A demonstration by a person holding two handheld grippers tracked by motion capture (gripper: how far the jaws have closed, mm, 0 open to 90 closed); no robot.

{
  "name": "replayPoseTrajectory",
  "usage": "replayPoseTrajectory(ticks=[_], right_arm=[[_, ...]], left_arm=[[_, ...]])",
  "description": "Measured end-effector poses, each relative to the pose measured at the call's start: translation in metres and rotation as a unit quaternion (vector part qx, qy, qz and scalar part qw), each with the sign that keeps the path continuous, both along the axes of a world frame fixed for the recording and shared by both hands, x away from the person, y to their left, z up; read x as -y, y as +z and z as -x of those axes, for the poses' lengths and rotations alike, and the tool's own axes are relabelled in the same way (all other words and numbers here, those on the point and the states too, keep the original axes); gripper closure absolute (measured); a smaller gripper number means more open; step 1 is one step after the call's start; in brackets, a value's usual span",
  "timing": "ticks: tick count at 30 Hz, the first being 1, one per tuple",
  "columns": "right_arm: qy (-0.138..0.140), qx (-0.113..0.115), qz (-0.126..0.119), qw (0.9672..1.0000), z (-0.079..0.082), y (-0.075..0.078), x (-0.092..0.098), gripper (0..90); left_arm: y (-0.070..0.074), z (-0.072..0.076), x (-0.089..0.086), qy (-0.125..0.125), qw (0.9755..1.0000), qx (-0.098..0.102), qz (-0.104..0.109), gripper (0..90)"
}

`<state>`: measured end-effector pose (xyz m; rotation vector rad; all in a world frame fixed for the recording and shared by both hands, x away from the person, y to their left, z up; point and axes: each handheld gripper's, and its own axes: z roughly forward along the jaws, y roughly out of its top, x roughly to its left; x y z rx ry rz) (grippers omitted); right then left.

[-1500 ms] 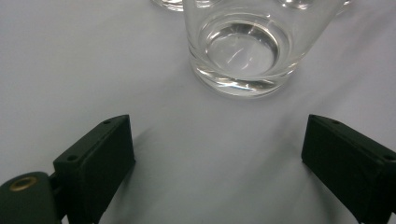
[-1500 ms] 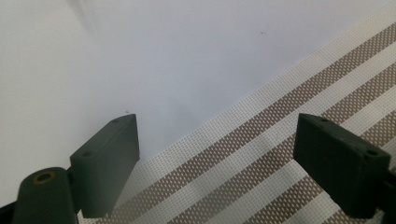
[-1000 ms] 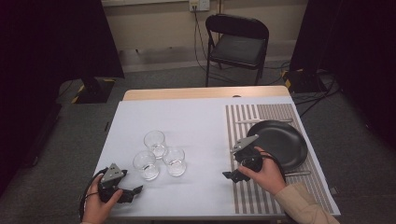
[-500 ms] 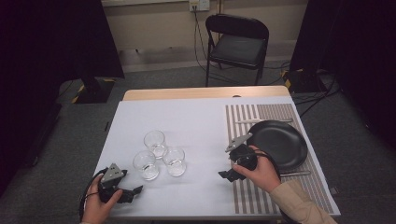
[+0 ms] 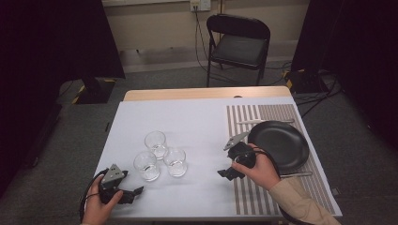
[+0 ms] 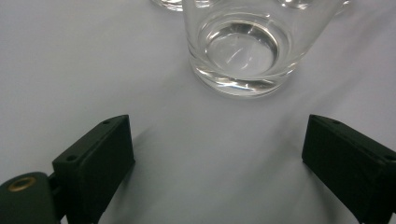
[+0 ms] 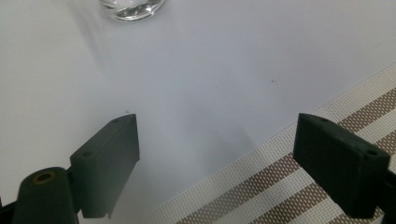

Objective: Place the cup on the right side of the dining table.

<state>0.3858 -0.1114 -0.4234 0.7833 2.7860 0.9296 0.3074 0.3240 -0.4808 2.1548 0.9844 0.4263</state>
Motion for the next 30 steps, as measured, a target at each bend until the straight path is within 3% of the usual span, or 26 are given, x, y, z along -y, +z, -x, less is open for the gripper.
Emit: replayPoseTrajectory(ticks=[30], right_arm=[[0.015,0.000,0.002,0.9999,-0.009,0.011,-0.019,13.8]], left_arm=[[0.000,0.000,0.000,0.000,1.0000,0.000,-0.001,8.0]])
